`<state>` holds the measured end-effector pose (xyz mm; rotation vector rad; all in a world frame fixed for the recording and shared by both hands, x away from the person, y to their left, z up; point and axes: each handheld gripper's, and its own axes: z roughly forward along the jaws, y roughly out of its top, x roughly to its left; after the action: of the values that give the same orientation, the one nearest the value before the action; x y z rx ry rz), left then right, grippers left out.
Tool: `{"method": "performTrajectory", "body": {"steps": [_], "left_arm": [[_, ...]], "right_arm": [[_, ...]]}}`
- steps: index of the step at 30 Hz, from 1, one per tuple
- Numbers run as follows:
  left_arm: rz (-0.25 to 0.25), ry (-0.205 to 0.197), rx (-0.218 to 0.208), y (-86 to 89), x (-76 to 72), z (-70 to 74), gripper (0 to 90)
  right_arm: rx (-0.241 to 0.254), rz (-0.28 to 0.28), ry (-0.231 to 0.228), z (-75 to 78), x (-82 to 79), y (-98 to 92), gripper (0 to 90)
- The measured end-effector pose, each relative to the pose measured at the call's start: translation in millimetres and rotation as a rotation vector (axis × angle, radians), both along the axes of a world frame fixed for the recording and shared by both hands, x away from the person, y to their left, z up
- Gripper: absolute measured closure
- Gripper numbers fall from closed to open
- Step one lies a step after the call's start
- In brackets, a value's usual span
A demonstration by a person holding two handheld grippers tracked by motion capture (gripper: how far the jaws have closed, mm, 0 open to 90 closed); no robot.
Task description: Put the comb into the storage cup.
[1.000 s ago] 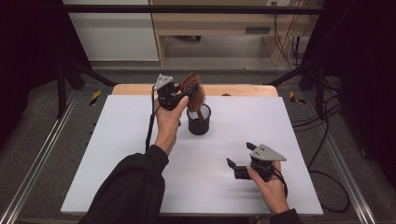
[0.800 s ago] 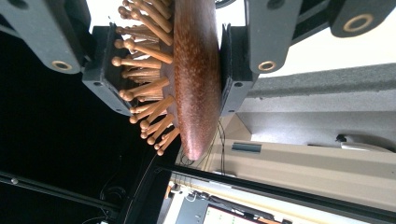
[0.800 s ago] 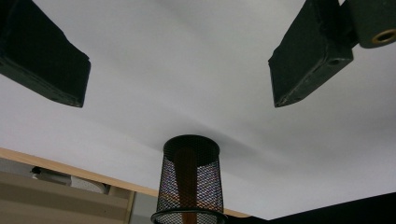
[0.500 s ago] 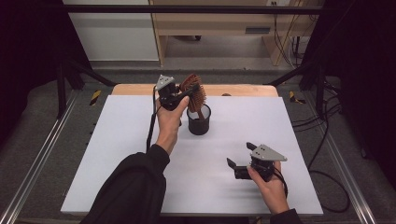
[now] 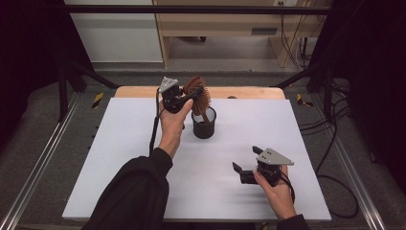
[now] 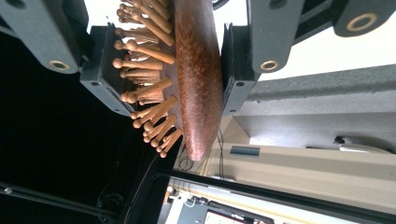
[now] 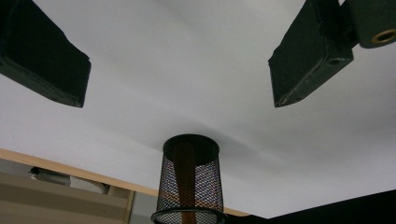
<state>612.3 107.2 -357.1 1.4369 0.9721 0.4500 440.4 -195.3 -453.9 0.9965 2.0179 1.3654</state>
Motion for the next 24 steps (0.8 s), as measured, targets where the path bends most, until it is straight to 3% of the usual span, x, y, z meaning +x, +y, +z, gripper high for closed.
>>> {"method": "performTrajectory", "body": {"steps": [5,16,24], "left_arm": [[0.002,-0.001,0.030,5.8,4.5,-1.8,47.1],[0.017,0.004,0.038,11.3,11.7,-6.3,43.9],[0.023,-0.008,0.074,14.1,13.6,-8.0,40.9]], "right_arm": [[0.003,0.002,-0.002,0.3,0.3,0.1,5.5],[0.003,-0.002,0.001,-0.3,1.0,0.2,5.5],[0.002,-0.006,0.004,-0.8,1.3,-0.1,5.5]]}}
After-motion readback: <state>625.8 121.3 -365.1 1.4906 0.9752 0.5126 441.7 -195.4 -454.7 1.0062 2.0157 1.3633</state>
